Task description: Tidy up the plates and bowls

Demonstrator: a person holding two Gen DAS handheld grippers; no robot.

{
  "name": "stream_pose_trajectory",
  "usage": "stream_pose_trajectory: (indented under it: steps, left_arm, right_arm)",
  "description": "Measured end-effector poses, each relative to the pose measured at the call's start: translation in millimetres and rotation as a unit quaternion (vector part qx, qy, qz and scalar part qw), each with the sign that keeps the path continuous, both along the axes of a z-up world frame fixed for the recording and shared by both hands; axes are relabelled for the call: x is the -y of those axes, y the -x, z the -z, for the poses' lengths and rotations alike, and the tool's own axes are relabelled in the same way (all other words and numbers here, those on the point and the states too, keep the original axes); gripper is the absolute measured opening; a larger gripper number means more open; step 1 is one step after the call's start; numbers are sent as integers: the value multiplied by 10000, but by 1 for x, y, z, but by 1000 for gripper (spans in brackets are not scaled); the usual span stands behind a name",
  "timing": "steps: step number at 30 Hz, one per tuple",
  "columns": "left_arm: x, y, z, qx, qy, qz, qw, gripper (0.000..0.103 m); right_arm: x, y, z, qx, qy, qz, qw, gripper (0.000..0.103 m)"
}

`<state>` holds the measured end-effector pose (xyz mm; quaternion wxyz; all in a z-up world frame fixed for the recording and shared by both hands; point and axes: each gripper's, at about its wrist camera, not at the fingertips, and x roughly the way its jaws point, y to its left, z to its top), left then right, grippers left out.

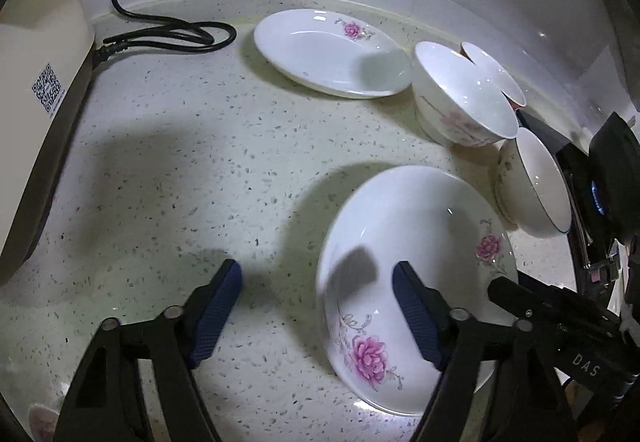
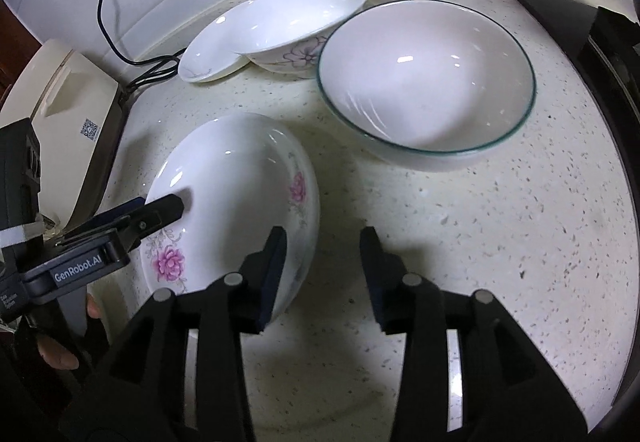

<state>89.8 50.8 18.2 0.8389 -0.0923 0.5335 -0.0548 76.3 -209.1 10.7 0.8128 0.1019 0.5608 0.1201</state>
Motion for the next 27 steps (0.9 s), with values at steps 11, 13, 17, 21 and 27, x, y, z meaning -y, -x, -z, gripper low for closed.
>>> stream_pose_trajectory:
  steps: [11,13,17,21,27]
  left_arm:
    - [22,-4,1,34,-147,421,9990,30]
    - [18,-3,1,25,-47,339,9994,24]
    - [18,4,-3,64,-149,326,9993,16]
    - [20,10,-4,41,-185,287,9994,16]
    - [20,23,-14,191,-239,206,9993,16]
  right_arm:
    - [-17,-1,4,86,91,-238,9996,26]
    - [-11,0,5,85,37,-181,9998,19]
    - [-3,2,6,54,-84,-88,9999,16]
    - [-2,5,6,43,-118,-111,9999,16]
    - [0,12,-1,150,-201,-212,9995,16]
